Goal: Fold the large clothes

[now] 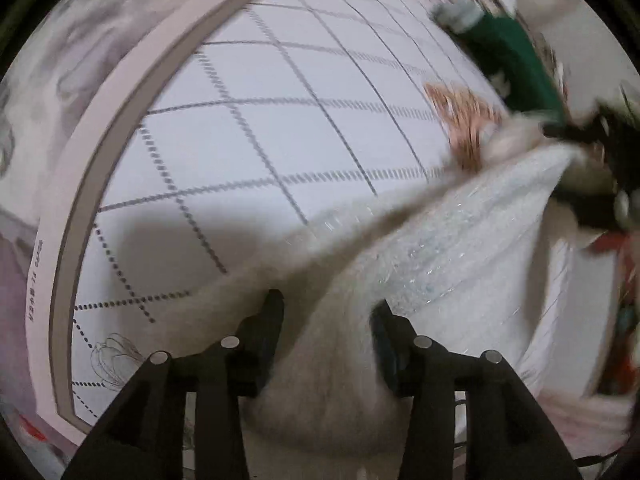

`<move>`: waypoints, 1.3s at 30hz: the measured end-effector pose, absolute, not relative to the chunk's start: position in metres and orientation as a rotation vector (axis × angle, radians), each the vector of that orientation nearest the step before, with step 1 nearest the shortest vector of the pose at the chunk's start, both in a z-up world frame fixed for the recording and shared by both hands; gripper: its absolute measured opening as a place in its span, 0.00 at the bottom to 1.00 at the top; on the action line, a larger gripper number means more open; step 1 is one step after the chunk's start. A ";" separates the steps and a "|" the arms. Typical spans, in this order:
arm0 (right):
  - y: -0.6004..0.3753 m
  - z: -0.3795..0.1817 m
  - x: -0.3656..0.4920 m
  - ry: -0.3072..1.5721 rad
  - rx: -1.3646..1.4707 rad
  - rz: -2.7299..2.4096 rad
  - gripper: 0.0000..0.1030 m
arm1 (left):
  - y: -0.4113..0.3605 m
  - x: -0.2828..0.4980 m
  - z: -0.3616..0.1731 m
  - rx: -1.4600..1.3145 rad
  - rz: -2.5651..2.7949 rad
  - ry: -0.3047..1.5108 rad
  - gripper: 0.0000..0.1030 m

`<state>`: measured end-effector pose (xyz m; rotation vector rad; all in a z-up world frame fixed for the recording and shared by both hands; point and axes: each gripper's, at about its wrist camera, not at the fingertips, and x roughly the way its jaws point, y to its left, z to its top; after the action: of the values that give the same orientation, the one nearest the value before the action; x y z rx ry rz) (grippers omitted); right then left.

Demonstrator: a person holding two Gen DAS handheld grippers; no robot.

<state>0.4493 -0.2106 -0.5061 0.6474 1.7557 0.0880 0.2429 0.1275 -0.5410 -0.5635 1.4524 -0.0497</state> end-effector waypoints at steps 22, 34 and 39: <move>-0.281 -0.511 0.482 1.543 0.441 0.183 0.51 | 0.119 0.224 -0.476 -0.504 0.321 1.248 0.86; -0.437 -0.567 0.394 1.545 0.776 0.079 0.60 | 0.025 0.246 -0.493 -0.351 0.231 1.266 0.86; -0.453 -0.562 0.359 1.403 0.973 0.028 0.18 | 0.014 0.224 -0.503 -0.304 0.246 1.322 0.86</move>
<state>0.3589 -0.4526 -0.5619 0.9727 1.4026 0.0280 0.2239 0.0137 -0.5028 -0.3037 1.3216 0.2463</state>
